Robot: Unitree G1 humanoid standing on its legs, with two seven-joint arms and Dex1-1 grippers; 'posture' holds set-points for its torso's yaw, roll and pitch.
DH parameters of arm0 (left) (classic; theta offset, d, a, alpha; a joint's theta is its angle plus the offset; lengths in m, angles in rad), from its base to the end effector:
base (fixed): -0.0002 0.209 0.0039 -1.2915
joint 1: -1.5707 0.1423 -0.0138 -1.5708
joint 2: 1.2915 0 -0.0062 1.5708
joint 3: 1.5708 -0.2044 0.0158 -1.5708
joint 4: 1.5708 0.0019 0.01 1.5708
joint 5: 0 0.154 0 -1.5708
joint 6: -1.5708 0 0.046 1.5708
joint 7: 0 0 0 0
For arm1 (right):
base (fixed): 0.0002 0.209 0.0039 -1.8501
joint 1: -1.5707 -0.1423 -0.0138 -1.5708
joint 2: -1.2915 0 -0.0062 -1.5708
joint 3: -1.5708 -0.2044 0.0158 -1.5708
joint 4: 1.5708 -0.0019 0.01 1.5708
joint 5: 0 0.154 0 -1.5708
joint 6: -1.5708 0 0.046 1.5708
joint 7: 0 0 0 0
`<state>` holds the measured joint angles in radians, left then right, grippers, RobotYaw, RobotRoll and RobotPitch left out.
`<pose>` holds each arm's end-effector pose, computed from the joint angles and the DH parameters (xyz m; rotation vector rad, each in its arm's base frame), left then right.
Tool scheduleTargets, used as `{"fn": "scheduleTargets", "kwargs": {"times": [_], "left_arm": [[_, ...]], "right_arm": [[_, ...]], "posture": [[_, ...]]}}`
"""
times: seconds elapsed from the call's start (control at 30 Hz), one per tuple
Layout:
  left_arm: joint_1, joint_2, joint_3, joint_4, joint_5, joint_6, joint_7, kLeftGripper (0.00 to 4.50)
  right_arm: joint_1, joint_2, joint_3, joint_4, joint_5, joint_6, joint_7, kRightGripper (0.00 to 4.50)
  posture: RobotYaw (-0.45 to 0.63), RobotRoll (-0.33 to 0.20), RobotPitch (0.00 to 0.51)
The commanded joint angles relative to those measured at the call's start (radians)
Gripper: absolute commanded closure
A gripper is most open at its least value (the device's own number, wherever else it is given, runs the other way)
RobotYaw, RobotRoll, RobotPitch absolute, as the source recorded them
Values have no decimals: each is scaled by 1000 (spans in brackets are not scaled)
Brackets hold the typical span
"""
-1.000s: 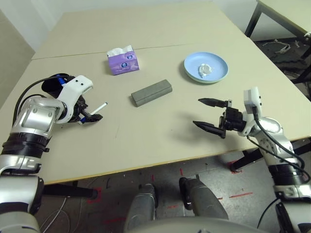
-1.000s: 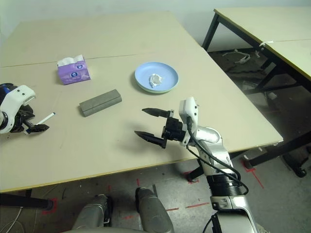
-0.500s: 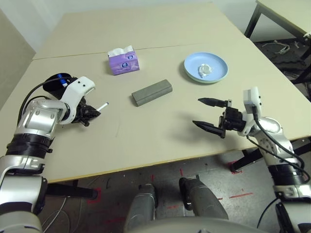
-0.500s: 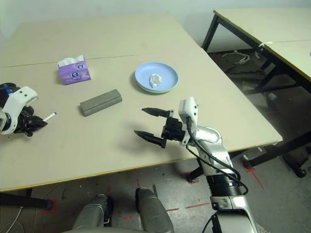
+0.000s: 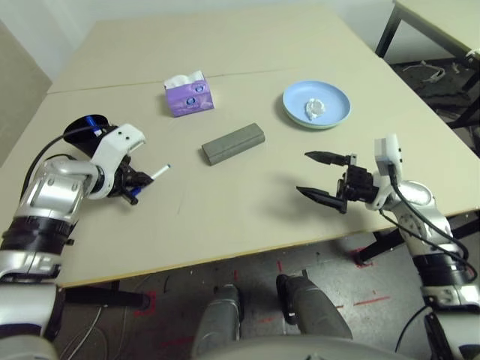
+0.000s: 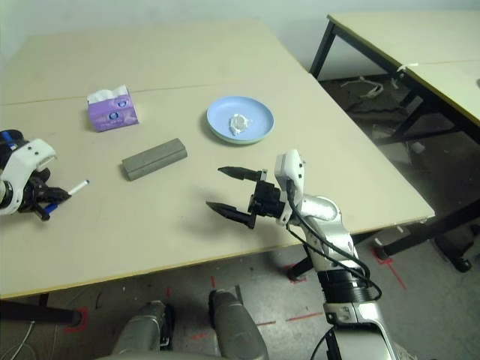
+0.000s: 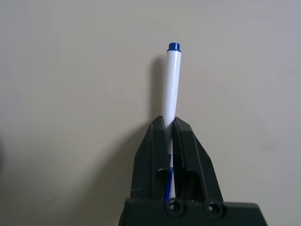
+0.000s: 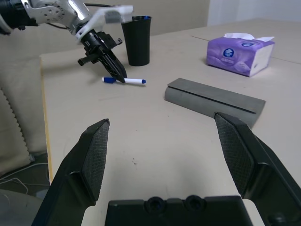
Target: Organize and tidy the items on the table.
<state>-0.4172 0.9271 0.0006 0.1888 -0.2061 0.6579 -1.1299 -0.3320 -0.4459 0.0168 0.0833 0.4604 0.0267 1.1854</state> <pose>0.2774 0.3362 0.1661 0.3261 0.6511 -0.7279 0.2853 -0.2213 0.1070 -0.1141 -0.1931 1.2534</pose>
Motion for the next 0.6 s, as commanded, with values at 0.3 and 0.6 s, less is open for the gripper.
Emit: {"fn": "scheduleTargets", "kwargs": {"times": [0.3,0.6], "left_arm": [[-45,-203,423,-143,-280,-69,260,4488],[41,-284,596,-154,-232,-293,556,4488]], "right_arm": [[-21,15,-18,20,-24,38,-104,0],[-19,7,-4,64,-51,12,-120,0]], "posture": [[-149,0,139],[-130,0,135]]}}
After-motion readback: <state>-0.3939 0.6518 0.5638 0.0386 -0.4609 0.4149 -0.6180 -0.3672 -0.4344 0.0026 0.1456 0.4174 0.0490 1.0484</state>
